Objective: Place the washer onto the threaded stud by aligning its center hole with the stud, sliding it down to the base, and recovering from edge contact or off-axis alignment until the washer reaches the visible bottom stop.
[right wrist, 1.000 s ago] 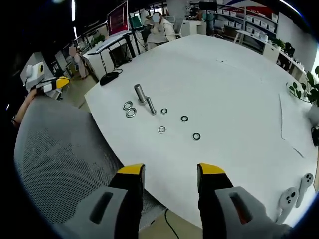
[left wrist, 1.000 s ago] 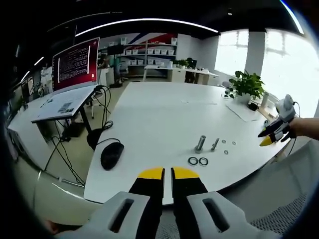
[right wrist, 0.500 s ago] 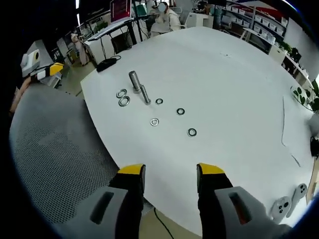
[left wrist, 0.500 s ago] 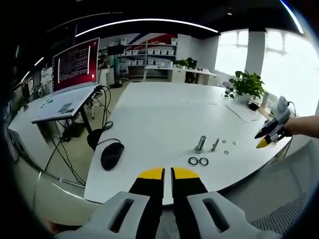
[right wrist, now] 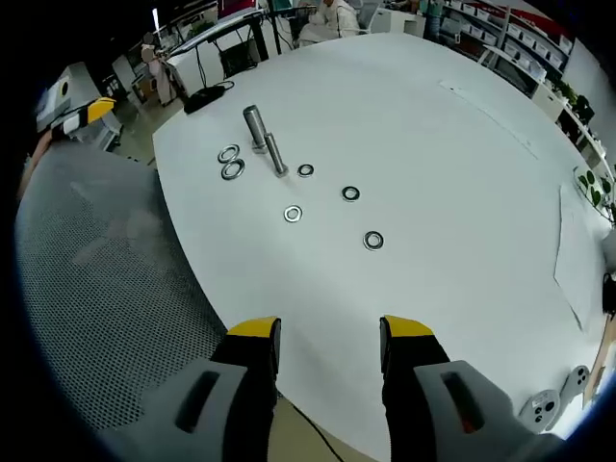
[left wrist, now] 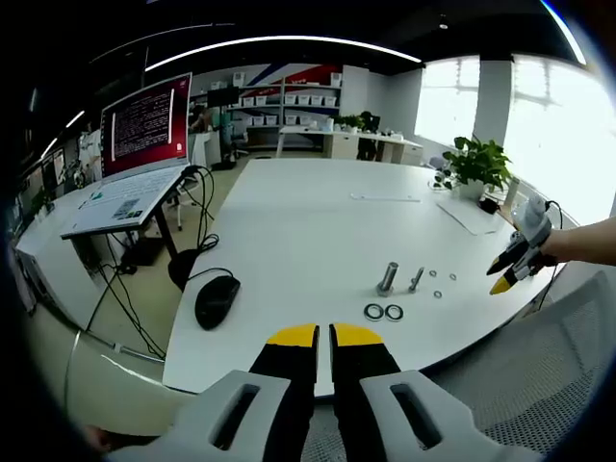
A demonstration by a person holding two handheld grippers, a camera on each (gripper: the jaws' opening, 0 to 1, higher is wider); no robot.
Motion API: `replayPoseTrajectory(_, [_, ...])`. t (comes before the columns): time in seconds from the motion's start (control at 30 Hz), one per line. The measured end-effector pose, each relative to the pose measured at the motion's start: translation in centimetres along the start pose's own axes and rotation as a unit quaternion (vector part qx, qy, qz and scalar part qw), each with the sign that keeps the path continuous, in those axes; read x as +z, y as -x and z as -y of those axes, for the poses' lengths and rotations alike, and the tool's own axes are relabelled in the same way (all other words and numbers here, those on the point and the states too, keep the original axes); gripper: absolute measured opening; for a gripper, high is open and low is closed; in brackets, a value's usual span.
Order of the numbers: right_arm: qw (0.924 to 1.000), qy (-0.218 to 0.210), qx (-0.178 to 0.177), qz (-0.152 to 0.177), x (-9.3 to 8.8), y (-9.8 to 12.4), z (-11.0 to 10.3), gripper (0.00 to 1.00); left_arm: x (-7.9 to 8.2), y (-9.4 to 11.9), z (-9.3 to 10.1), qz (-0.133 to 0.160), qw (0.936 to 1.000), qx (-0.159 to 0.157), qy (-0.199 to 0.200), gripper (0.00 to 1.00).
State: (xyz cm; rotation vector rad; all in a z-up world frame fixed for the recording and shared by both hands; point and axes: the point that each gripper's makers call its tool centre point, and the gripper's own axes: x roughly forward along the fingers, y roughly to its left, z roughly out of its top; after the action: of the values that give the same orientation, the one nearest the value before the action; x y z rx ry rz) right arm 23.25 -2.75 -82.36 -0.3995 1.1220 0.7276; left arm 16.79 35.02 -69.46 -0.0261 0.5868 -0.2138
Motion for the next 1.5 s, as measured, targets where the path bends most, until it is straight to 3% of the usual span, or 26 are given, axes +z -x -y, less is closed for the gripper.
replayPoseTrajectory(1.03, [0.9973, 0.037, 0.013, -0.063, -1.6, -3.3, 0.1, 0.46, -0.2, 0.0, -0.1, -0.005, 1.0, 0.002, -0.002, 0.02])
replayPoseTrajectory(1.5, [0.9948, 0.051, 0.016, -0.086, -2.4, -3.5, -1.1, 0.47, -0.3, -0.1, -0.1, -0.008, 1.0, 0.0, -0.004, 0.02])
